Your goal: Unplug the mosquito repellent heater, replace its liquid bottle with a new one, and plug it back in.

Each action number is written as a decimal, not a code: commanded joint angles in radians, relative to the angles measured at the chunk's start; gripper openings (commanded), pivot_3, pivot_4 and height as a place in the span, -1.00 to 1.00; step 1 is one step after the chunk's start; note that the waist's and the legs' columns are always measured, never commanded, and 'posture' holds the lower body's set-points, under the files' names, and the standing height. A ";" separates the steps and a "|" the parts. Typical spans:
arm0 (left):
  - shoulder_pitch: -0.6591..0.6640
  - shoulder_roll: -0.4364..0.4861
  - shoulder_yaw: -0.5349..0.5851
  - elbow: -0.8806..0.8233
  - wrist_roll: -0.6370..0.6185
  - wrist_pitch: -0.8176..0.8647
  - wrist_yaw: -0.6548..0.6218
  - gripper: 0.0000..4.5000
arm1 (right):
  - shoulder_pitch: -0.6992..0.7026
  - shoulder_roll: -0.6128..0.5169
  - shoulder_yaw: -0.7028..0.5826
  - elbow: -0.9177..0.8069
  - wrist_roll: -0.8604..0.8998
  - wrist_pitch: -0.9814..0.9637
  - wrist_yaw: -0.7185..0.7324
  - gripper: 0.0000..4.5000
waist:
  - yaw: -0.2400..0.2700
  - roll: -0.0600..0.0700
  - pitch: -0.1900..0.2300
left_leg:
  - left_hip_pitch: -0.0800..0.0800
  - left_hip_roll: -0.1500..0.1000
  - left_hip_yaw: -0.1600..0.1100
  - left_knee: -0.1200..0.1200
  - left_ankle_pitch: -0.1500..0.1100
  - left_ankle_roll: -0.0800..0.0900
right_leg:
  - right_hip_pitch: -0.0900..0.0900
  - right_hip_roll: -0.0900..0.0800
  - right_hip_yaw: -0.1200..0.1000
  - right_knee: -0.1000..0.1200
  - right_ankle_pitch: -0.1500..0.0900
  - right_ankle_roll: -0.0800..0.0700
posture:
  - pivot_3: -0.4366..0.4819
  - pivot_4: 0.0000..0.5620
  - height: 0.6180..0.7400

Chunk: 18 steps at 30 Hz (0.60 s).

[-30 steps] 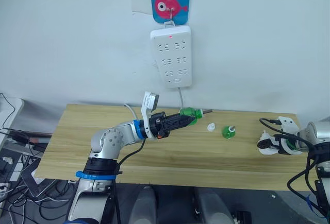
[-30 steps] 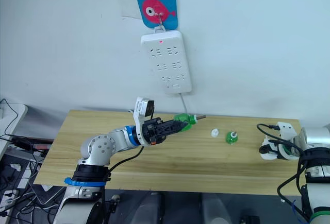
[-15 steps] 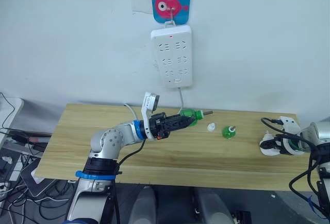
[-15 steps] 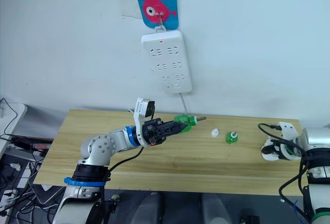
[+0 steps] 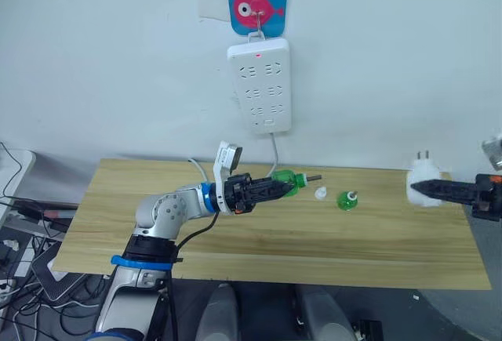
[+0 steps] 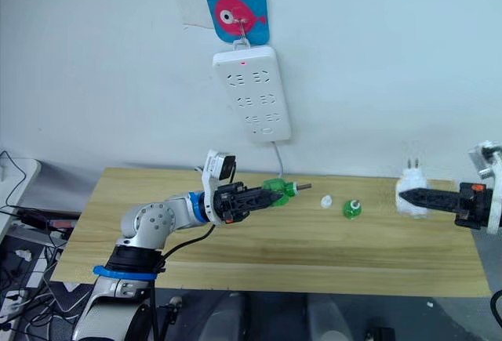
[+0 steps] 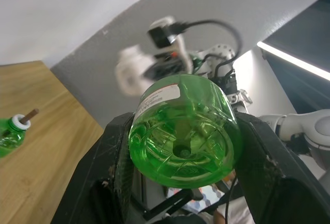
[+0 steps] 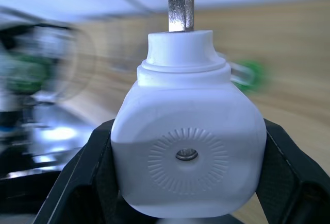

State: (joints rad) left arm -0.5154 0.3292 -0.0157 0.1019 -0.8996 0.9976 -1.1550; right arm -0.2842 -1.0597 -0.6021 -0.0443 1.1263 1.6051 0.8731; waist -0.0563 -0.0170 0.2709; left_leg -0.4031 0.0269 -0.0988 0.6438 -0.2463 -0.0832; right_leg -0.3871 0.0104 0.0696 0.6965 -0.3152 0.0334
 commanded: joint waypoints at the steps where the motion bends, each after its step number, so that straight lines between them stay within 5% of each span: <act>1: -0.044 -0.009 -0.011 0.020 -0.003 -0.003 -0.035 0.04 | 0.070 -0.018 -0.005 -0.071 0.578 -0.127 -0.285 0.32 | -0.001 0.000 0.000 | 0.000 0.000 0.000 0.001 0.000 0.000 | 0.000 0.000 0.000 0.000 0.000 0.000 | -0.24 -0.22 1.00; 4: -0.078 -0.018 -0.016 0.044 -0.002 0.000 -0.048 0.04 | 0.148 -0.014 0.078 -0.178 0.846 -0.329 -0.481 0.32 | -0.002 0.000 0.000 | -0.003 0.000 -0.001 0.001 0.000 0.000 | -0.001 0.001 0.000 0.000 0.000 0.000 | -0.27 -0.23 1.00; 11: -0.088 -0.042 -0.038 0.037 -0.002 0.006 -0.054 0.04 | 0.143 0.137 0.192 -0.308 0.846 -0.515 -0.633 0.32 | -0.007 0.000 0.000 | -0.006 0.000 -0.001 0.001 0.001 -0.001 | -0.003 0.000 -0.001 -0.004 0.002 0.003 | -0.27 -0.22 1.00; 18: -0.090 -0.041 -0.035 0.039 -0.001 0.007 -0.057 0.04 | 0.137 0.131 0.232 -0.336 0.846 -0.523 -0.603 0.32 | -0.006 0.000 0.000 | -0.006 0.001 -0.002 0.001 0.001 -0.001 | -0.003 0.000 -0.002 -0.004 0.002 0.003 | -0.25 -0.22 1.00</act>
State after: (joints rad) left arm -0.6007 0.2899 -0.0542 0.1664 -0.8893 1.0023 -1.1914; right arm -0.1457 -0.9172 -0.3632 -0.3472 1.9442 1.0952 0.2452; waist -0.0626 -0.0173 0.2706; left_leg -0.4091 0.0274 -0.1009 0.6449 -0.2455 -0.0843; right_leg -0.3898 0.0108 0.0679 0.6923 -0.3132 0.0367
